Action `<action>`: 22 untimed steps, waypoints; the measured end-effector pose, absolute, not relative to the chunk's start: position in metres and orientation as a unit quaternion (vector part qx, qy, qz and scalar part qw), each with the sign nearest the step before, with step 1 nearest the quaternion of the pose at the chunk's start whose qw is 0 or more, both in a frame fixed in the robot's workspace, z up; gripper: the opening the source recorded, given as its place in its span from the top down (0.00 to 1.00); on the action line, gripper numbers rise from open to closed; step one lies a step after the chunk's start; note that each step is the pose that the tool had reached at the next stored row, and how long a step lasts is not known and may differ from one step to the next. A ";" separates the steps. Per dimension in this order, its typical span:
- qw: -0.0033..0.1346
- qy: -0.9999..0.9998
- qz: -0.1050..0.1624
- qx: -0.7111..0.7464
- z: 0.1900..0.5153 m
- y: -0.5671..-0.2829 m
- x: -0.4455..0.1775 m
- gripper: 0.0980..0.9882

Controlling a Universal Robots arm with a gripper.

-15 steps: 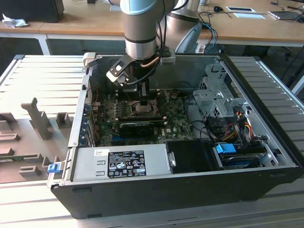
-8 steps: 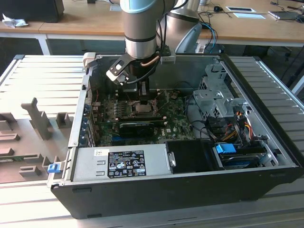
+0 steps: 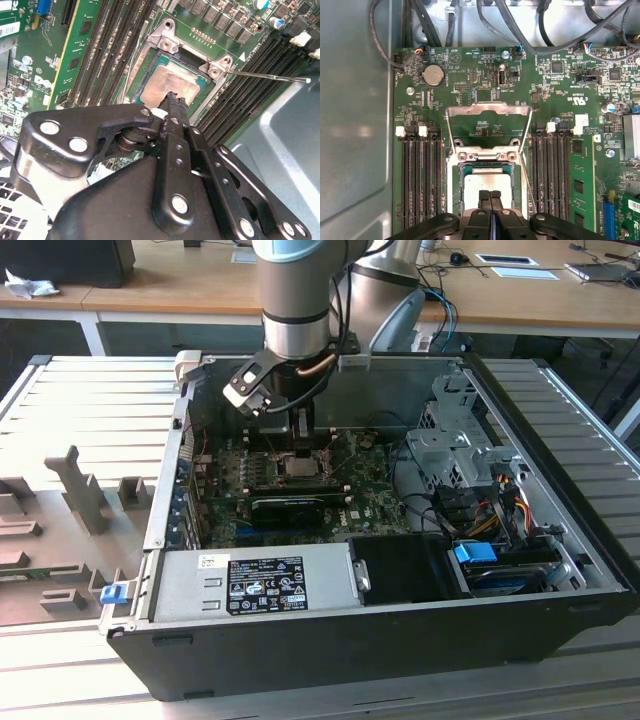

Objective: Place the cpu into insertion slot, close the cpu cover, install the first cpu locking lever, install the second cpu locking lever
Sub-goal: 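Place the cpu into insertion slot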

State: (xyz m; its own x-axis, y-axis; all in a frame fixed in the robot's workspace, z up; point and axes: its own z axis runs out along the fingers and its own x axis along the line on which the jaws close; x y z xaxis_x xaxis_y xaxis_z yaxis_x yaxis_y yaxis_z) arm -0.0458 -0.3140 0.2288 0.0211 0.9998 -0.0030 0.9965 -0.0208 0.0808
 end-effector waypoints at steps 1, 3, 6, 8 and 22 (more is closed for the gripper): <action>0.030 0.699 0.027 0.714 0.229 -0.314 -0.046 0.99; 0.030 0.699 0.027 0.714 0.230 -0.314 -0.046 0.99; 0.030 0.699 0.027 0.714 0.230 -0.314 -0.046 0.99; 0.030 0.699 0.027 0.714 0.230 -0.314 -0.044 0.99; 0.030 0.699 0.027 0.714 0.233 -0.314 -0.040 0.99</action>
